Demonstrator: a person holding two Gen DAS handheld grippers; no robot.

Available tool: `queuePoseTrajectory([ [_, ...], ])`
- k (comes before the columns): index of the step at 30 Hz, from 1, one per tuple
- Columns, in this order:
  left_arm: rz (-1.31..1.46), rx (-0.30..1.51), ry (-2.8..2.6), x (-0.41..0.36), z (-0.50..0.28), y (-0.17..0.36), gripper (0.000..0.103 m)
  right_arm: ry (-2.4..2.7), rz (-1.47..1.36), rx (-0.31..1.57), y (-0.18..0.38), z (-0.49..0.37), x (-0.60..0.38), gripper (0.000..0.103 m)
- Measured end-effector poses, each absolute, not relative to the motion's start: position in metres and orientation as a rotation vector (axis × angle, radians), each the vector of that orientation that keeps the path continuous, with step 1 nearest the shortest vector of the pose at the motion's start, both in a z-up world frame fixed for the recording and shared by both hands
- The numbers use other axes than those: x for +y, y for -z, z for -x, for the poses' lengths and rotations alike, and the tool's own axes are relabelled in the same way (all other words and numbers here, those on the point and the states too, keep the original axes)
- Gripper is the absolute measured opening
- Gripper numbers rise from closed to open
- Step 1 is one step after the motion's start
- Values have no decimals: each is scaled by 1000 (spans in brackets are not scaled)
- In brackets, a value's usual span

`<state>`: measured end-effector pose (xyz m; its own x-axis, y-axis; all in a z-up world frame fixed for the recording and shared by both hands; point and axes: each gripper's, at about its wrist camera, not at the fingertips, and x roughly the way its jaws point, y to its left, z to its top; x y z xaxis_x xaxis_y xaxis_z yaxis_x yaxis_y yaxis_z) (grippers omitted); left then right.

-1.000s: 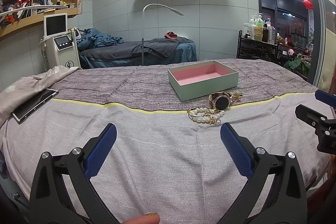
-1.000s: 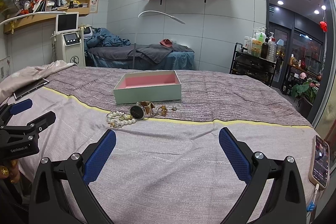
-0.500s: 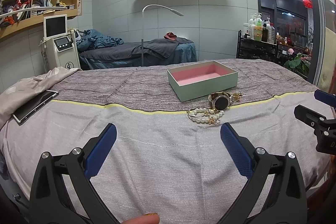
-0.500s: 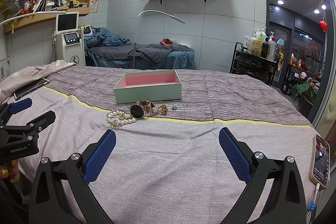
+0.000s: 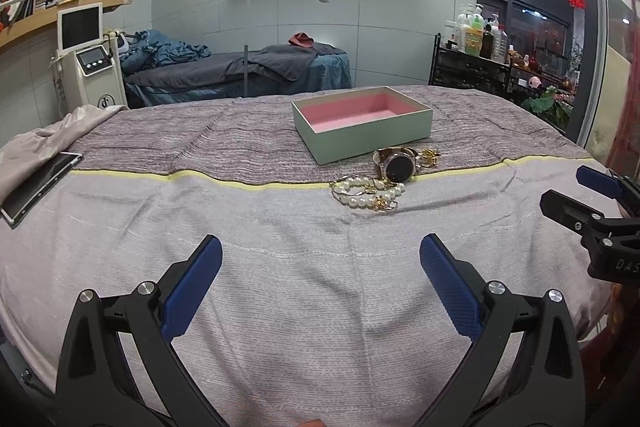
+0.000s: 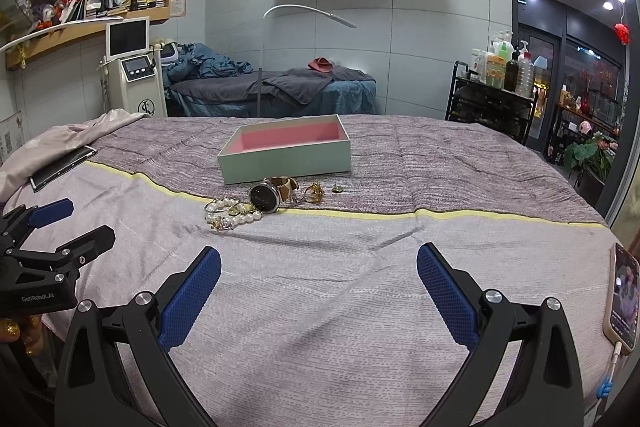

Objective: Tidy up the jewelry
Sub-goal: 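Move the right tool toward the watch while the left tool approaches the silver bangle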

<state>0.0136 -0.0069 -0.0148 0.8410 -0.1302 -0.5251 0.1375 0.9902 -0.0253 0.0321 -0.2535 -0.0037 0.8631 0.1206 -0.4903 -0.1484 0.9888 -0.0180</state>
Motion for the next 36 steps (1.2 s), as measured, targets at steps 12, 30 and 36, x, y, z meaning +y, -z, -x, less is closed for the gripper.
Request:
queuePoseTrajectory([
  [12,-62,685,252,-16,-46,36,98,-245,81,635,16,-64,-250,96],
  [30,-11,824,364,-1,-141,44,87,-466,-17,820,15,-159,-218,77],
  [36,-52,836,409,-5,-163,48,87,-404,-6,890,27,-189,-199,62],
])
